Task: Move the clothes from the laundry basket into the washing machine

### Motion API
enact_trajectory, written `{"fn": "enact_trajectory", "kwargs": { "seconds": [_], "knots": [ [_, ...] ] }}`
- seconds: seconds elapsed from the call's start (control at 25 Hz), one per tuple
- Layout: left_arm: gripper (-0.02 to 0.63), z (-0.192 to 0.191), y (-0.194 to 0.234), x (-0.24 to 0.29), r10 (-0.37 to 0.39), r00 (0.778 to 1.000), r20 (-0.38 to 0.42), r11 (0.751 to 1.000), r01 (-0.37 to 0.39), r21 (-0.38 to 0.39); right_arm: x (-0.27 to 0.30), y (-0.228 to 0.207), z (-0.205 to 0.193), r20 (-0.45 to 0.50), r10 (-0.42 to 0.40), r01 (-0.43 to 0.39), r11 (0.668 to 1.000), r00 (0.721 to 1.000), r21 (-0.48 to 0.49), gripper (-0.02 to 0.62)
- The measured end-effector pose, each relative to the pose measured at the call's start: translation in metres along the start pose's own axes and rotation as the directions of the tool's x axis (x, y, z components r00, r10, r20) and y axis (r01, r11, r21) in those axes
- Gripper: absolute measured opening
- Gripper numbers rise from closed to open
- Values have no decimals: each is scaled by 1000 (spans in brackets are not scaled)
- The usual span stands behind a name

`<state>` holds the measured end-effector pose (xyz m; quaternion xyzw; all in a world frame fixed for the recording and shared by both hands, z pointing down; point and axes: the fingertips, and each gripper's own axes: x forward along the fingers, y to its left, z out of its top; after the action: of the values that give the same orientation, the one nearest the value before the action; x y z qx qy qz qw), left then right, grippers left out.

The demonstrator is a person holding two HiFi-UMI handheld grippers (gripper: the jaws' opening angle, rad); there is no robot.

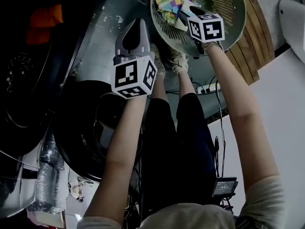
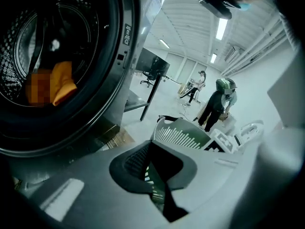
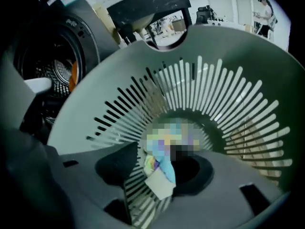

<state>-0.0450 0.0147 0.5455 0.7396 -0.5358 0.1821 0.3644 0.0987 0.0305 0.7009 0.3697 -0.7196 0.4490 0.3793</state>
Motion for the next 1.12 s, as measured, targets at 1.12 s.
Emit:
{"fn": "enact_trajectory", "kwargs": {
  "seconds": [1.12],
  "knots": [
    [234, -9, -70, -15, -295, 952, -80, 956, 294, -24, -119, 65, 66, 340, 183, -216, 975, 922, 60, 29]
  ]
}}
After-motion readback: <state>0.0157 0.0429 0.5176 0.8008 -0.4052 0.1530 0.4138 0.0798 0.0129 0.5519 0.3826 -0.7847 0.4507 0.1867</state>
